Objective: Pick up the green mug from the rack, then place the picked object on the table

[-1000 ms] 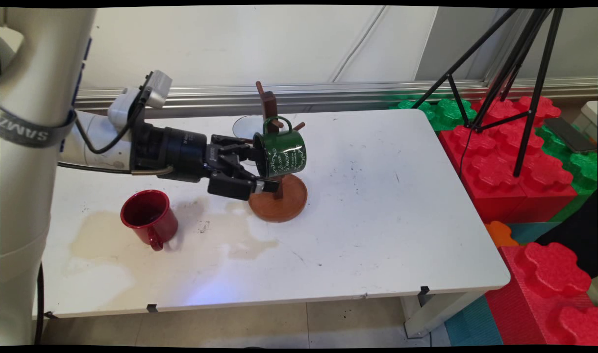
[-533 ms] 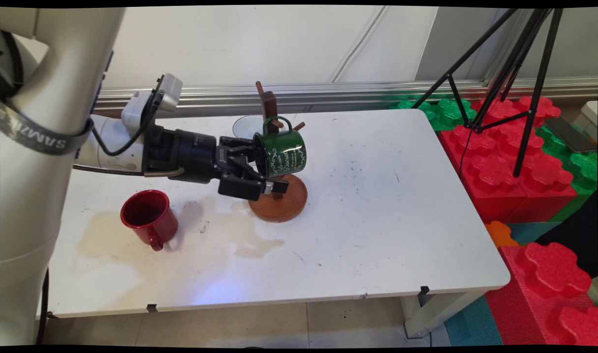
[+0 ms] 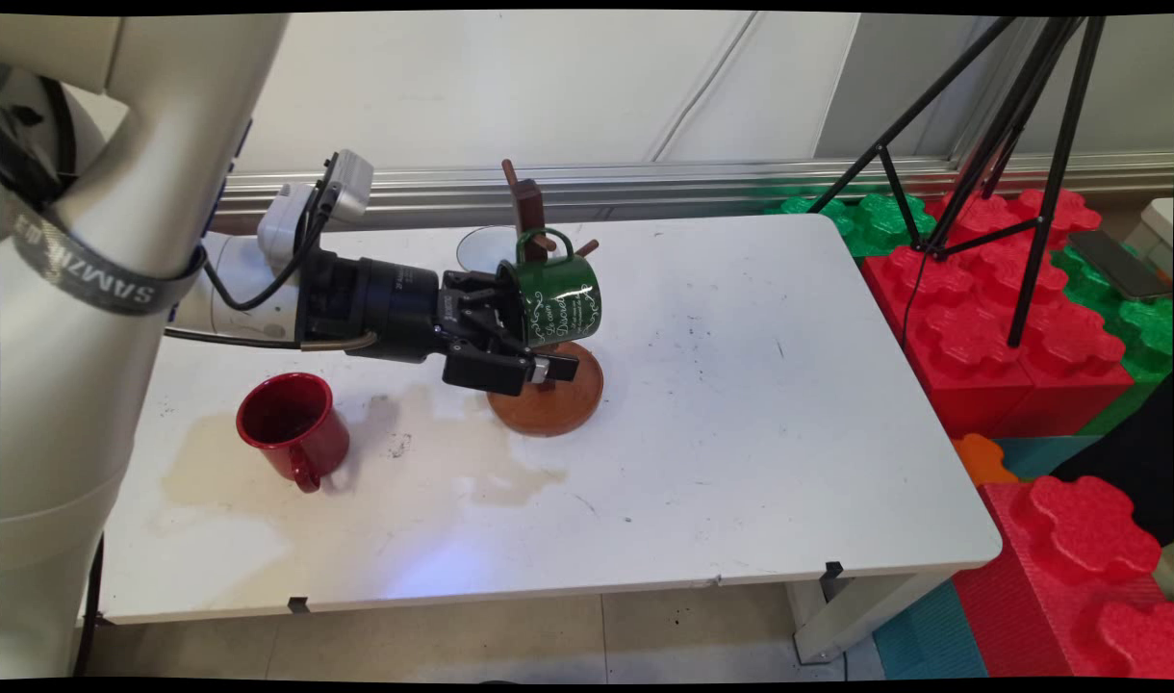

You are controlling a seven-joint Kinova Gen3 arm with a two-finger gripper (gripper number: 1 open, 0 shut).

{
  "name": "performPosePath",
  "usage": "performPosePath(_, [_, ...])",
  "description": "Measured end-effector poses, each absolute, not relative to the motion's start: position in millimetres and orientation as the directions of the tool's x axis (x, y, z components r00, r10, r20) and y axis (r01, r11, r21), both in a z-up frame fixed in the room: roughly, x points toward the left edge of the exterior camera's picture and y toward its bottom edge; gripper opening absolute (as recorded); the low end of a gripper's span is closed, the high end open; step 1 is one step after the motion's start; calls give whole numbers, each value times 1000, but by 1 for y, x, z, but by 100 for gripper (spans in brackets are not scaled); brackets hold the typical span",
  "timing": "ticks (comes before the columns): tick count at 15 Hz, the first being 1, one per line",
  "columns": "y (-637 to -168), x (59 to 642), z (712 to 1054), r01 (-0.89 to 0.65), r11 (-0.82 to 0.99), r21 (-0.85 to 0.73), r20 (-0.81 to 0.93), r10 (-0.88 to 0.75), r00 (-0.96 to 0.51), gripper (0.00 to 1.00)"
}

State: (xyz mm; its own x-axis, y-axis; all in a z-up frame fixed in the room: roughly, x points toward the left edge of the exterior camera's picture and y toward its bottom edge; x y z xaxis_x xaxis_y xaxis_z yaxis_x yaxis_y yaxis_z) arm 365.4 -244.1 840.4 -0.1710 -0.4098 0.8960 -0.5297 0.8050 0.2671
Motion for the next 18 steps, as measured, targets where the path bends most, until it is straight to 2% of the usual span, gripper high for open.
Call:
performPosePath(5, [-246, 363, 839, -531, 804, 268, 897, -410, -167, 100])
performPosePath(6, [-246, 363, 839, -531, 803, 269, 897, -409, -165, 0])
performPosePath(18, [-246, 369, 838, -537, 801, 265, 895, -411, -172, 0])
